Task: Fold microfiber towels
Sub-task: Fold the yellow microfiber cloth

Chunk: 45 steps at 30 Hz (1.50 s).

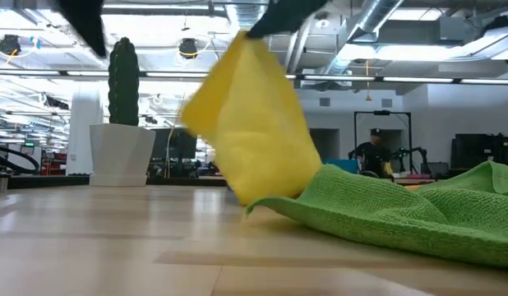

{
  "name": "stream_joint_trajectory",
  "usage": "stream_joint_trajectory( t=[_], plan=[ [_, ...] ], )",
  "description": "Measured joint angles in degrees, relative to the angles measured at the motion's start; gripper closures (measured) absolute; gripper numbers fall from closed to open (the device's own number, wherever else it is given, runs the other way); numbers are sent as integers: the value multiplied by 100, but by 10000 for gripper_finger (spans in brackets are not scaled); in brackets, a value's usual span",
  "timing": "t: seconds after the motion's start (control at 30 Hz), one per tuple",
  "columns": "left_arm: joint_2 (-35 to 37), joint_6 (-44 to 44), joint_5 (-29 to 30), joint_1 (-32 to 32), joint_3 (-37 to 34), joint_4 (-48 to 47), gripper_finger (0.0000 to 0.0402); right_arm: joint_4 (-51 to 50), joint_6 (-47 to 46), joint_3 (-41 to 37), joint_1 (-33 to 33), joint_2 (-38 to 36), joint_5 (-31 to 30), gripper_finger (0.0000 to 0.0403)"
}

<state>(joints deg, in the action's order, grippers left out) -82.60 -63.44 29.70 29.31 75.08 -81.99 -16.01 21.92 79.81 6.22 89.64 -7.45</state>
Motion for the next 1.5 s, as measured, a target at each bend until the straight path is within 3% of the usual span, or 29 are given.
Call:
stream_joint_trajectory(
  t=[0.1, 0.2, 0.33, 0.47, 0.53, 0.7, 0.9, 1.03, 1.2, 1.3, 1.5],
  plan=[
    [574, -251, 331, 9, 280, -684, 401, 13, -114, 0, -170, -437, -578, 394],
    [1035, -371, 584, 117, 449, -764, 401, -47, -504, 0, -472, -736, -913, 394],
    [1321, -59, 1268, 342, 325, 278, 401, -492, -1011, -1, -1082, -855, -966, 394],
    [1273, 416, 2398, 522, -225, 1465, 401, -979, -1634, -230, -1812, -699, -958, 394],
    [1109, 848, 2555, 468, -600, 2076, 397, -1140, -1893, -452, -2201, -551, -967, 393],
    [640, 1789, 1761, 175, -1520, 3678, 350, -1039, -2755, -988, -3070, -15, -1048, 391],
    [-46, 3256, 1068, -346, -2236, 6088, 277, -318, -3258, -1448, -3237, 63, -903, 386],
    [-553, 4543, -275, -938, -2345, 7632, 243, -295, -3451, -1666, -3316, 83, -327, 386],
    [-1026, 5421, -1521, -1434, -2338, 8740, 222, -346, -3935, -2097, -3643, 131, -315, 386],
    [-1254, 5862, -1700, -1511, -2337, 9127, 219, -283, -4286, -2327, -3831, 151, -540, 382],
    [-1759, 7135, -1491, -1463, -2329, 9588, 218, -151, -4451, -2402, -3858, 160, -685, 386]
  ],
)
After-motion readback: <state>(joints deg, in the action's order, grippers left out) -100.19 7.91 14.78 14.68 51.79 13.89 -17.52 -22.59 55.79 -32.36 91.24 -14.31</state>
